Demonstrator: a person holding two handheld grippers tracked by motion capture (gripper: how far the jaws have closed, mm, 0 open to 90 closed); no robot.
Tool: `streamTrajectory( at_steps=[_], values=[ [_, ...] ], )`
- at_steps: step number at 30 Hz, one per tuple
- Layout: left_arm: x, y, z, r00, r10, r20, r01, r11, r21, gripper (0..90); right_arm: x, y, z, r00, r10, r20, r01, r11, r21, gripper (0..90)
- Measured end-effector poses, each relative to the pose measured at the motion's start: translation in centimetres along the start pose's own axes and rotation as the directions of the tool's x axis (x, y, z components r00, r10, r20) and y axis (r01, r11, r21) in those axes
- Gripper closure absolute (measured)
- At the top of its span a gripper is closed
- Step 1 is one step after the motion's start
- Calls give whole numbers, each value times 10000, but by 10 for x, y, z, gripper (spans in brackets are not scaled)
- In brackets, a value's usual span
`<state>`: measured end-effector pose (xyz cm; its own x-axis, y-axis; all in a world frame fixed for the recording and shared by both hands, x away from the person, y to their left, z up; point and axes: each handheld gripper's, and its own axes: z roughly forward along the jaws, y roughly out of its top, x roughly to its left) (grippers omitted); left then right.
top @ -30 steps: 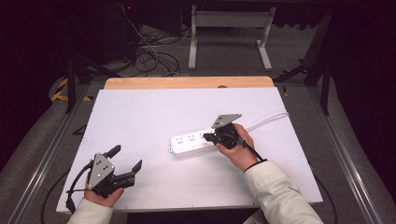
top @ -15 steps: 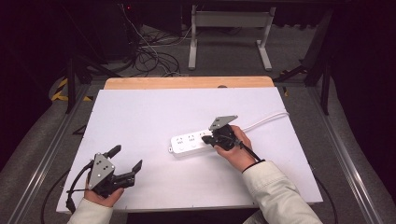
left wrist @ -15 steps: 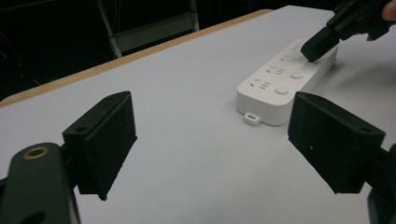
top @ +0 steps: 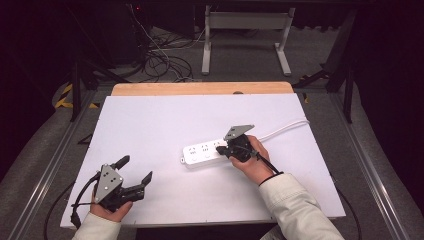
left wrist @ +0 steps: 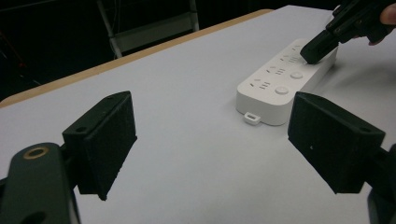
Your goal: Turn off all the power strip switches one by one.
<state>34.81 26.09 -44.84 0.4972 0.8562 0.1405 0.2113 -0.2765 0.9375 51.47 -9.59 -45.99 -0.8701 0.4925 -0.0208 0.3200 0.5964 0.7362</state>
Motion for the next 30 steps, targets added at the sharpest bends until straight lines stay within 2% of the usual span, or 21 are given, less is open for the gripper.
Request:
streamTrajectory(
  at_steps=[4, 7, 12, 16, 26, 30],
  values=[
    [0, 0, 0, 10000, 6, 1, -6, 10000, -4, 157, -2, -1, 0, 9999, 109, -111, -110, 9999, -32, 900],
    [-1, 0, 0, 10000, -13, 13, 13, 10000, 13, 157, 0, -1, 0, 10000, -37, -17, 37, 10000, -37, 900],
    [-1, 0, 0, 10000, 9, 28, -9, 10000, 10, 157, -2, -1, 0, 9998, 146, -123, -146, 9999, -62, 900],
    [-1, 0, 0, 10000, 39, 9, -39, 10000, 4, 157, -1, -1, 0, 10000, -14, -24, 14, 10000, 11, 900],
    [-1, 0, 1, 10000, 16, 5, -16, 10000, 10, 157, -1, -2, 1, 9999, 158, -55, -158, 9999, -16, 900],
    [-1, 0, 0, 10000, 4, -31, -4, 10000, 1, 157, 1, -1, 3, 9997, -80, 213, 81, 9999, -62, 900]
  ],
)
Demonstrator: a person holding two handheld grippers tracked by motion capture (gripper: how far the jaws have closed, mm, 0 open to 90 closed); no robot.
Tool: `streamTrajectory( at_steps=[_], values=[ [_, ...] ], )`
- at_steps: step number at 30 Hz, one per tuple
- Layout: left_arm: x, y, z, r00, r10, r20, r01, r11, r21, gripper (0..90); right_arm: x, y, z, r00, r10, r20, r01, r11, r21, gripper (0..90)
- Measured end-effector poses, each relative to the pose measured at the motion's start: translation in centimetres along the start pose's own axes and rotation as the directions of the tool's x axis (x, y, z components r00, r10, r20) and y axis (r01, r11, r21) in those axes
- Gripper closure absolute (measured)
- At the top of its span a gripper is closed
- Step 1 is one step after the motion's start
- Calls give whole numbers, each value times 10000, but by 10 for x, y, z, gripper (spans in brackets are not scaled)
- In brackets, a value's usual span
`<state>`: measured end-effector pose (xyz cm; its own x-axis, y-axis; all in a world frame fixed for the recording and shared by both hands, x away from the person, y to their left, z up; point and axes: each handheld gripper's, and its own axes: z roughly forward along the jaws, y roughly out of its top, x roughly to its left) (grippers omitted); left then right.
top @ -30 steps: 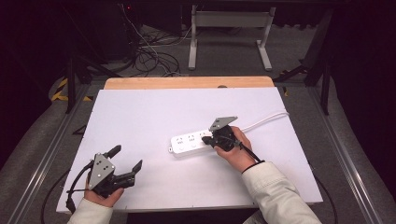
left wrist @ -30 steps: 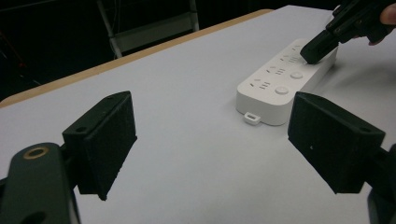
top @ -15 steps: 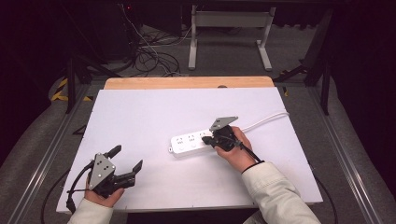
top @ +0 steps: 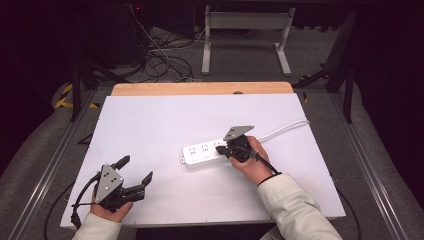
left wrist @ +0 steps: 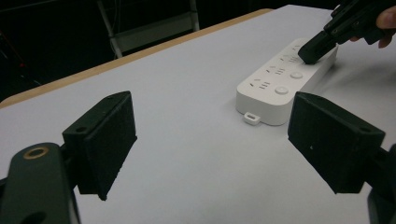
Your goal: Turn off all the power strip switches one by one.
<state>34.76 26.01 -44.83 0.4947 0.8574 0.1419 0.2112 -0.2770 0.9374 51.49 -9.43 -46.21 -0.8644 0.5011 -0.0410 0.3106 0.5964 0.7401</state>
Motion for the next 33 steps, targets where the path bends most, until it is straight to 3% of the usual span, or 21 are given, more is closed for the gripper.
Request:
streamTrajectory(
  at_steps=[2, 3, 4, 7, 18, 24, 33],
  values=[
    [0, 0, 0, 10000, -30, 22, 30, 10000, 0, 157, -2, 3, -4, 9998, 124, -165, -125, 9999, -67, 900],
    [0, 0, 0, 10000, -43, 30, 43, 10000, -17, 157, -2, 6, -9, 9999, 70, 105, -70, 9999, 73, 900],
    [1, 0, 0, 10000, -45, 34, 45, 10000, -19, 157, -3, 10, -19, 9998, 185, -39, -187, 9974, -700, 900],
    [1, 0, 1, 10000, -79, 39, 79, 10000, 24, 157, -1, 22, -36, 9997, 225, -104, -238, 9882, -1512, 900],
    [1, 0, 0, 10000, -2, 13, 2, 10000, -4, 157, 12, 27, -24, 9990, -160, -407, 113, 9935, -1130, 900],
    [1, 0, 0, 10000, 13, 25, -13, 10000, -10, 157, 22, 27, -4, 9966, -360, -742, 297, 9960, -838, 900],
    [1, 0, 0, 10000, -18, 44, 18, 10000, -15, 157, 26, 23, 11, 9962, -414, -760, 394, 9988, -287, 900]
  ],
)
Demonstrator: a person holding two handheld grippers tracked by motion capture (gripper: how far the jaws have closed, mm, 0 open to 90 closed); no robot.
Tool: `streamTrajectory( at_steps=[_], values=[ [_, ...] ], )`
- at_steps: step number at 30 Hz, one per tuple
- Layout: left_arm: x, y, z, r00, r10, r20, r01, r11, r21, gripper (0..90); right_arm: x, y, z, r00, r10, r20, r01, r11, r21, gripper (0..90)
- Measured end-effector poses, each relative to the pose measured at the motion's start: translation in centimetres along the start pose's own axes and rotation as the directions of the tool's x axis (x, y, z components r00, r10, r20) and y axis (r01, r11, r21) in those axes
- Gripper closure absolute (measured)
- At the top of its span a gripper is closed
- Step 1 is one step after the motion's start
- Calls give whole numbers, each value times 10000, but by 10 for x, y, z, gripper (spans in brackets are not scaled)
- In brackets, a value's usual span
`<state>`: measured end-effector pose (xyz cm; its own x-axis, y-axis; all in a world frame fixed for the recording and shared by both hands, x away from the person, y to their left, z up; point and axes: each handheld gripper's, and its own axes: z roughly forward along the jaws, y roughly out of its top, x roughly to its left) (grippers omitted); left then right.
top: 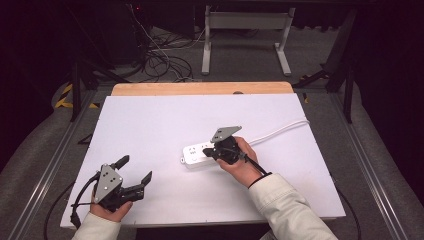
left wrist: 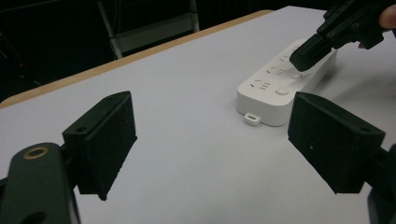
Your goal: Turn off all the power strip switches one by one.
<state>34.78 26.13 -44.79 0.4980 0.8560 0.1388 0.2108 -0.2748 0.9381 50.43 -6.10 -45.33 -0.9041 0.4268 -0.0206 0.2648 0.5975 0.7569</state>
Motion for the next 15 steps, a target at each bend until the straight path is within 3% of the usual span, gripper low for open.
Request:
streamTrajectory(
  at_steps=[15],
  values=[
    [0, 0, 1, 10000, 17, -1, -17, 10000, 20, 157, 0, -3, 4, 10000, -11, 78, 10, 9998, 179, 900]
  ],
)
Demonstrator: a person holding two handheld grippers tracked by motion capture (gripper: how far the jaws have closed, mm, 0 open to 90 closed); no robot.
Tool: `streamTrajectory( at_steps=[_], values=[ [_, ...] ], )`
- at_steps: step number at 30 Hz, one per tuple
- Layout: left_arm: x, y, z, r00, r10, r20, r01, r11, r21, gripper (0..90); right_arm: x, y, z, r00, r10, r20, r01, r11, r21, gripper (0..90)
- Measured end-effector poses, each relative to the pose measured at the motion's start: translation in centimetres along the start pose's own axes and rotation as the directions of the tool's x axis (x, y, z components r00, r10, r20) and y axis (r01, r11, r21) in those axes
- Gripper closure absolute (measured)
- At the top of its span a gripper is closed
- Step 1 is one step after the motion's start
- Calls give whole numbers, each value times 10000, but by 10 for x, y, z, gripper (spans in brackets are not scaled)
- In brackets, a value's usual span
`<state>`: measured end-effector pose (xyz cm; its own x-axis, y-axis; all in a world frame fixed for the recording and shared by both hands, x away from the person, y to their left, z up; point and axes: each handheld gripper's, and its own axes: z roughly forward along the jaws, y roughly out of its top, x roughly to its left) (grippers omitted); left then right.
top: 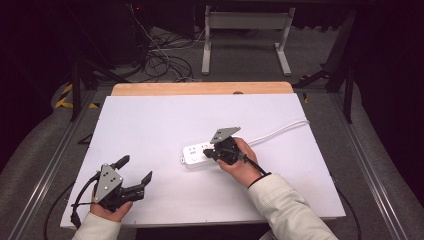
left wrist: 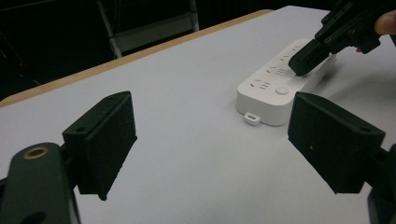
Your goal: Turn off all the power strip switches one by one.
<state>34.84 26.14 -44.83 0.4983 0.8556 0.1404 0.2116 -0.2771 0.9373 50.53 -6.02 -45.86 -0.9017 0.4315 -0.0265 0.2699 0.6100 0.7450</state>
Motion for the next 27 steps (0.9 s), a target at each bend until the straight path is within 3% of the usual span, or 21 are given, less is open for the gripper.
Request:
streamTrajectory(
  at_steps=[27],
  values=[
    [-1, 0, 0, 10000, -29, 5, 29, 10000, 3, 157, 0, -5, 2, 10000, 15, -25, -16, 9999, -130, 900]
  ],
)
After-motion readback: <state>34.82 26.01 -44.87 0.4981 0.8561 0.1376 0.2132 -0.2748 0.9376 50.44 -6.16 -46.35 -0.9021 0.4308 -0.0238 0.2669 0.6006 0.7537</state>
